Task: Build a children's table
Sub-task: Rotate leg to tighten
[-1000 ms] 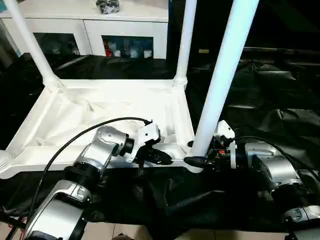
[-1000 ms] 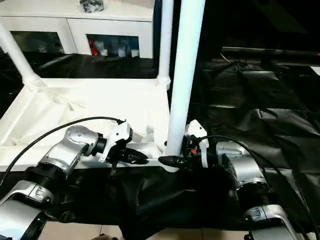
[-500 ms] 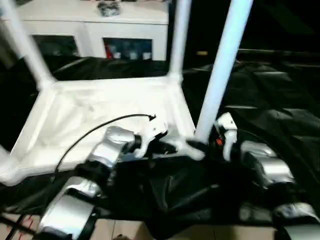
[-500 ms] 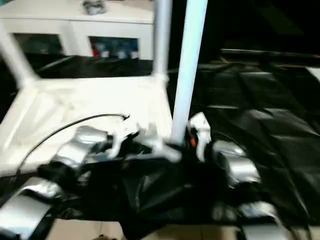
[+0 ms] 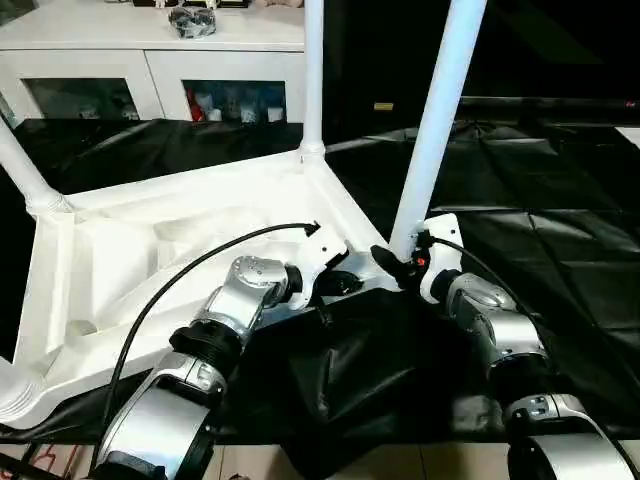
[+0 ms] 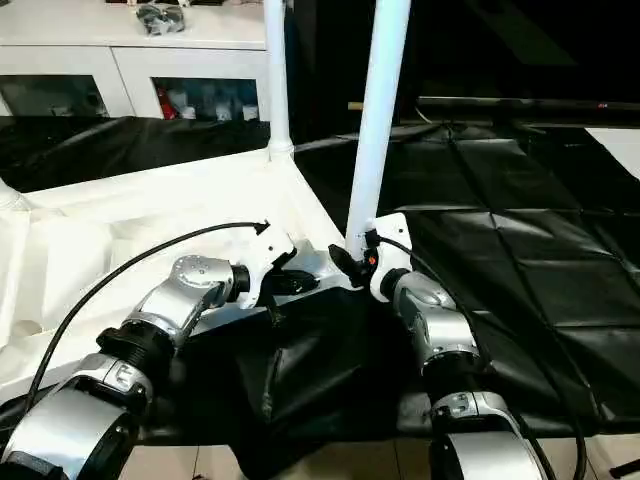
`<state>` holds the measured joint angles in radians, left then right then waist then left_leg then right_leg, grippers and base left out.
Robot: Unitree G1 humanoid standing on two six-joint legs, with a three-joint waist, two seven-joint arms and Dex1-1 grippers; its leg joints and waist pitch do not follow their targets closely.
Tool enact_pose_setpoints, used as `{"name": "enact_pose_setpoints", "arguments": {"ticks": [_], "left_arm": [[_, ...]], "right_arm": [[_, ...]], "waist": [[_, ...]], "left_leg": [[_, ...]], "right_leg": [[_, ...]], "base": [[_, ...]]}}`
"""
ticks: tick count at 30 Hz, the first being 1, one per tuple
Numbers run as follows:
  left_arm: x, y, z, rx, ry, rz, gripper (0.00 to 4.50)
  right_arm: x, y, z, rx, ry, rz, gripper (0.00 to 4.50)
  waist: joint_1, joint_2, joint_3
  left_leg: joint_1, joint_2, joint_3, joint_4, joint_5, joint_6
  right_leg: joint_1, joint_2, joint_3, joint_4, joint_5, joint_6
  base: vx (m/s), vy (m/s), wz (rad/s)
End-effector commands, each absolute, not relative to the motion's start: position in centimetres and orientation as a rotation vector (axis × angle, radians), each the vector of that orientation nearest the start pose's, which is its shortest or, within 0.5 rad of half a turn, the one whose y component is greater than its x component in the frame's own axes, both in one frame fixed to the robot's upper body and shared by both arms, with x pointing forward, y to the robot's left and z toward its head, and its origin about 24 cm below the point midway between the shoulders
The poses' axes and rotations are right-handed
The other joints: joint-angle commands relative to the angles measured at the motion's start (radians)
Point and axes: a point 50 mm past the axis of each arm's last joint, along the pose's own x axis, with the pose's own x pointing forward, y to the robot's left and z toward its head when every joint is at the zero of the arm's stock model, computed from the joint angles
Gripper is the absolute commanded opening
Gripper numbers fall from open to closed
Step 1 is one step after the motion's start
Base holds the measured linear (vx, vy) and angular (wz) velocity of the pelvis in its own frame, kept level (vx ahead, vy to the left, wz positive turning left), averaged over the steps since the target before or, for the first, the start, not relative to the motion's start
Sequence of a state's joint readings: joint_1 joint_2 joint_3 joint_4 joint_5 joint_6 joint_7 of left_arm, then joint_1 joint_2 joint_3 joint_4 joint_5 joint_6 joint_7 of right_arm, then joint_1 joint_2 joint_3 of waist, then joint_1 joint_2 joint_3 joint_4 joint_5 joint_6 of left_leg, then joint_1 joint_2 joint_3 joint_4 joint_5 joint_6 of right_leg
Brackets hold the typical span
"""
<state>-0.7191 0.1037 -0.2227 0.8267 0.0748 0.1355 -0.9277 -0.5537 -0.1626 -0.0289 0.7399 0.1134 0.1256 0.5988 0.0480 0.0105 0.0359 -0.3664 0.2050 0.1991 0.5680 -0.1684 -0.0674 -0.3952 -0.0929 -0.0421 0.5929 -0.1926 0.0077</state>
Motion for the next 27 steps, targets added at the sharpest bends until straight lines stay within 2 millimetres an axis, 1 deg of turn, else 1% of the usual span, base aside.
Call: {"name": "enact_pose_setpoints", "arguments": {"ticks": [1, 2, 3, 4, 5, 6, 7, 8, 9, 11, 12, 13, 14, 15, 17, 18, 19, 20, 21, 22, 24, 26, 27], "left_arm": [[33.2, 5.3, 5.6, 0.263, 0.347, -1.302, 0.0], [33.2, 5.4, 5.6, 0.263, 0.347, -1.303, 0.0], [33.1, 6.0, 5.5, 0.273, 0.357, -1.332, 0.0], [33.0, 6.4, 5.5, 0.277, 0.361, -1.345, 0.0], [32.9, 6.8, 5.5, 0.283, 0.366, -1.364, 0.0], [32.8, 7.0, 5.5, 0.286, 0.369, -1.376, 0.0], [32.8, 7.2, 5.4, 0.29, 0.373, -1.388, 0.0], [32.7, 7.4, 5.4, 0.293, 0.377, -1.397, 0.0], [32.6, 7.7, 5.4, 0.297, 0.381, -1.409, 0.0], [32.5, 8.2, 5.5, 0.304, 0.39, -1.443, 0.0], [32.3, 8.5, 5.5, 0.307, 0.396, -1.463, 0.0], [32.3, 8.7, 5.5, 0.31, 0.402, -1.478, 0.0], [32.2, 8.9, 5.5, 0.31, 0.406, -1.493, 0.0], [32.1, 9.1, 5.6, 0.31, 0.409, -1.5, 0.0], [32.0, 9.4, 5.6, 0.308, 0.416, -1.516, 0.0], [32.0, 9.4, 5.6, 0.309, 0.422, -1.522, 0.0], [31.9, 9.4, 5.5, 0.31, 0.424, -1.524, 0.0], [31.9, 9.4, 5.5, 0.31, 0.424, -1.524, 0.0], [31.9, 9.5, 5.5, 0.311, 0.424, -1.525, 0.0], [31.9, 9.5, 5.5, 0.312, 0.424, -1.527, 0.0], [31.9, 9.5, 5.5, 0.314, 0.425, -1.528, 0.0], [31.9, 9.5, 5.5, 0.315, 0.425, -1.525, 0.0], [31.9, 9.5, 5.5, 0.316, 0.425, -1.521, 0.0]], "right_arm": [[31.8, -12.1, 0.8, 0.045, 0.412, 0.846, 3.36], [31.7, -12.2, 0.8, 0.045, 0.41, 0.851, 3.36], [31.4, -12.6, 1.4, 0.032, 0.381, 0.943, 3.36], [31.1, -12.8, 1.6, 0.027, 0.377, 0.996, 3.36], [30.7, -13.2, 1.8, 0.018, 0.378, 1.056, 3.36], [30.5, -13.4, 2.0, 0.013, 0.38, 1.095, 3.36], [30.3, -13.7, 2.0, 0.011, 0.386, 1.126, 3.36], [30.1, -13.9, 2.1, 0.014, 0.394, 1.152, 3.36], [29.9, -14.1, 2.2, 0.019, 0.405, 1.182, 3.36], [29.3, -14.6, 2.4, 0.026, 0.428, 1.248, 3.36], [29.0, -14.8, 2.4, 0.03, 0.443, 1.284, 3.36], [28.8, -14.9, 2.4, 0.023, 0.452, 1.306, 3.36], [28.5, -15.0, 2.4, 0.017, 0.468, 1.328, 3.36], [28.4, -15.1, 2.3, 0.014, 0.478, 1.344, 3.36], [28.0, -15.2, 2.2, 0.011, 0.501, 1.38, 3.36], [27.9, -15.1, 2.2, 0.017, 0.508, 1.391, 3.11], [27.8, -15.1, 2.1, 0.02, 0.51, 1.394, 3.11], [27.8, -15.1, 2.1, 0.02, 0.51, 1.394, 3.02], [27.9, -15.0, 2.1, 0.025, 0.511, 1.393, 3.02], [27.8, -15.0, 2.2, 0.034, 0.516, 1.401, 2.81], [27.8, -14.9, 2.2, 0.039, 0.519, 1.406, 2.81], [27.7, -14.9, 2.2, 0.046, 0.52, 1.412, 2.66], [27.6, -14.9, 2.2, 0.052, 0.52, 1.414, 2.64]], "waist": [[0.003, -0.008, -0.048], [0.004, -0.008, -0.049], [0.008, -0.007, -0.053], [0.009, -0.007, -0.054], [0.014, -0.006, -0.055], [0.017, -0.005, -0.058], [0.02, -0.006, -0.059], [0.022, -0.005, -0.061], [0.024, -0.006, -0.06], [0.026, -0.006, -0.06], [0.03, -0.005, -0.057], [0.032, -0.004, -0.055], [0.035, -0.006, -0.053], [0.039, -0.005, -0.051], [0.042, -0.005, -0.05], [0.041, -0.004, -0.049], [0.043, -0.004, -0.05], [0.043, -0.004, -0.05], [0.043, -0.004, -0.05], [0.043, -0.003, -0.051], [0.043, -0.004, -0.053], [0.044, -0.004, -0.054], [0.044, -0.005, -0.054]], "left_leg": [[0.009, 0.021, -0.016, -0.072, -0.344, 0.019], [0.008, 0.021, -0.016, -0.071, -0.332, 0.026], [0.006, 0.022, -0.013, -0.065, -0.282, 0.048], [0.003, 0.023, -0.011, -0.063, -0.262, 0.056], [0.001, 0.023, -0.009, -0.059, -0.223, 0.072], [0.001, 0.024, -0.008, -0.056, -0.204, 0.082], [0.002, 0.024, -0.005, -0.051, -0.174, 0.099], [0.002, 0.025, -0.005, -0.049, -0.155, 0.11], [0.002, 0.024, -0.004, -0.048, -0.145, 0.119], [0.003, 0.024, -0.005, -0.049, -0.148, 0.123], [0.005, 0.027, -0.005, -0.051, -0.169, 0.124], [0.007, 0.029, -0.004, -0.052, -0.187, 0.115], [0.009, 0.03, -0.004, -0.055, -0.208, 0.1], [0.011, 0.031, -0.004, -0.057, -0.23, 0.085], [0.012, 0.031, -0.006, -0.06, -0.243, 0.072], [0.013, 0.031, -0.006, -0.063, -0.265, 0.056], [0.015, 0.032, -0.007, -0.063, -0.266, 0.052], [0.016, 0.032, -0.006, -0.064, -0.265, 0.049], [0.015, 0.031, -0.007, -0.064, -0.262, 0.044], [0.014, 0.031, -0.007, -0.063, -0.255, 0.043], [0.012, 0.03, -0.007, -0.062, -0.239, 0.046], [0.011, 0.029, -0.006, -0.059, -0.219, 0.055], [0.011, 0.028, -0.006, -0.059, -0.217, 0.057]], "right_leg": [[0.031, -0.044, 0.026, -0.088, -0.311, -0.185], [0.033, -0.044, 0.026, -0.087, -0.291, -0.19], [0.039, -0.043, 0.025, -0.079, -0.208, -0.213], [0.041, -0.042, 0.026, -0.074, -0.172, -0.223], [0.046, -0.038, 0.023, -0.066, -0.101, -0.243], [0.048, -0.038, 0.022, -0.06, -0.06, -0.255], [0.046, -0.037, 0.021, -0.052, 0.007, -0.278], [0.047, -0.038, 0.02, -0.047, 0.043, -0.294], [0.048, -0.038, 0.019, -0.047, 0.055, -0.301], [0.049, -0.038, 0.018, -0.048, 0.048, -0.303], [0.048, -0.04, 0.019, -0.05, 0.011, -0.303], [0.044, -0.04, 0.02, -0.054, -0.024, -0.301], [0.043, -0.041, 0.02, -0.058, -0.071, -0.292], [0.04, -0.043, 0.022, -0.062, -0.118, -0.282], [0.041, -0.043, 0.023, -0.064, -0.148, -0.272], [0.039, -0.043, 0.023, -0.066, -0.177, -0.264], [0.039, -0.044, 0.024, -0.067, -0.181, -0.262], [0.038, -0.044, 0.024, -0.067, -0.18, -0.261], [0.038, -0.043, 0.025, -0.066, -0.174, -0.261], [0.039, -0.044, 0.025, -0.064, -0.164, -0.261], [0.041, -0.043, 0.024, -0.061, -0.137, -0.263], [0.042, -0.042, 0.024, -0.058, -0.099, -0.271], [0.042, -0.042, 0.023, -0.058, -0.096, -0.271]], "base": [[0.0, 0.0, 0.0], [0.0, 0.0, 0.0], [0.0, 0.0, 0.0], [0.054, -0.011, 0.0], [0.054, -0.011, 0.0], [0.058, -0.009, -0.01], [0.0, 0.0, 0.0], [0.0, 0.0, 0.0], [0.0, 0.0, 0.0], [0.0, 0.0, 0.0], [0.0, 0.0, 0.0], [0.0, 0.0, 0.0], [0.0, 0.0, 0.0], [0.0, 0.0, 0.0], [0.0, 0.0, 0.0], [0.0, 0.0, 0.0], [0.0, 0.0, 0.0], [0.0, 0.0, 0.0], [0.0, 0.0, 0.0], [0.0, 0.0, 0.0], [0.0, 0.0, 0.0], [0.0, 0.0, 0.0], [0.0, 0.0, 0.0]]}}
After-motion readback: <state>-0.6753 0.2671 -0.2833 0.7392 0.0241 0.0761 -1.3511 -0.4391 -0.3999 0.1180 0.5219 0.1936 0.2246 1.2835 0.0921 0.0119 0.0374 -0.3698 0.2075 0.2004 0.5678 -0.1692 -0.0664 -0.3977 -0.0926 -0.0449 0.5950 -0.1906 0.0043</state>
